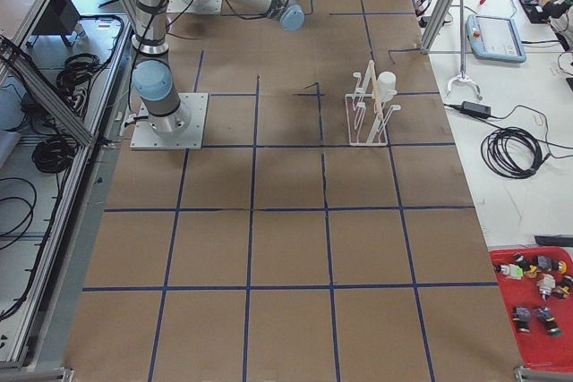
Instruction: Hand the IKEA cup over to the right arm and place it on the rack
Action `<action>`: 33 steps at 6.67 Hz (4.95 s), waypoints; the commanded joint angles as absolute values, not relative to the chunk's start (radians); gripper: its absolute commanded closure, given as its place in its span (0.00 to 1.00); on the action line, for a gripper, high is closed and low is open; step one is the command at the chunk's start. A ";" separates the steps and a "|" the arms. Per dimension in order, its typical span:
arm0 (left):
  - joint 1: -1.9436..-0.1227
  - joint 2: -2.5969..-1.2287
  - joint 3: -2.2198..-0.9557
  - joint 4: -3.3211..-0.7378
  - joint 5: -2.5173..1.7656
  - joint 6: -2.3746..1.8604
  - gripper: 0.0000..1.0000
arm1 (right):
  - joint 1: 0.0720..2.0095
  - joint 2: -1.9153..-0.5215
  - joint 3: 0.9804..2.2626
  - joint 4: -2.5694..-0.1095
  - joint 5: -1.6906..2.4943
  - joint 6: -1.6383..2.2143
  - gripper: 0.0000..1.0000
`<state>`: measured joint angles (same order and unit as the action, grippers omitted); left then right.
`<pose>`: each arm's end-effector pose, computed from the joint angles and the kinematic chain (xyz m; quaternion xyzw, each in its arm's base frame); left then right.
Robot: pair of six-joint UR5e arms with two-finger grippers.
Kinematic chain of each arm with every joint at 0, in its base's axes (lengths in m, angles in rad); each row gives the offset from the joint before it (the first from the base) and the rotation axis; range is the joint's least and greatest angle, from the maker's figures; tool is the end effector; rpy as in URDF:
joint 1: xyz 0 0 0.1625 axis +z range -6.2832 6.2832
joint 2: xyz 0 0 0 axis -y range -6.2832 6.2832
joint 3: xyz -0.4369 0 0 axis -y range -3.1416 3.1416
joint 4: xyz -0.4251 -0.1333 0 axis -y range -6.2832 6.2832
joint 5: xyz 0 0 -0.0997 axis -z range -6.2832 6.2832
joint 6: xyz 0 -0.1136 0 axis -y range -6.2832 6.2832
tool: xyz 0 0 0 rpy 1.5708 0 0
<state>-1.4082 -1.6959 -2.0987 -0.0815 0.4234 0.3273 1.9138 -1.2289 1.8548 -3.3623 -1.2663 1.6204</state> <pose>-0.1538 -0.5254 0.3804 -0.2828 -0.7468 0.4512 0.3985 0.3695 -0.5369 0.3740 0.4250 0.7123 -0.1970 0.5227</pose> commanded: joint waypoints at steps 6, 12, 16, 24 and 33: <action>-1.394 -1.689 -2.097 -0.034 0.445 0.166 0.01 | 1.914 -1.233 1.855 -3.356 -1.258 1.615 0.70; -1.279 -1.678 -2.004 -0.198 0.804 0.046 0.01 | 1.761 -1.236 1.848 -3.382 -1.258 1.432 0.78; -1.489 -1.677 -1.641 -1.096 1.388 -0.002 0.00 | 1.571 -1.249 1.858 -3.381 -1.261 0.939 0.78; -1.497 -1.661 -1.457 -1.732 1.548 -0.051 0.01 | 1.216 -1.146 1.807 -3.424 -1.288 -0.144 0.86; -1.528 -1.652 -1.500 -1.591 1.551 -0.051 0.01 | 1.259 -0.962 1.798 -3.499 -1.312 -0.135 0.85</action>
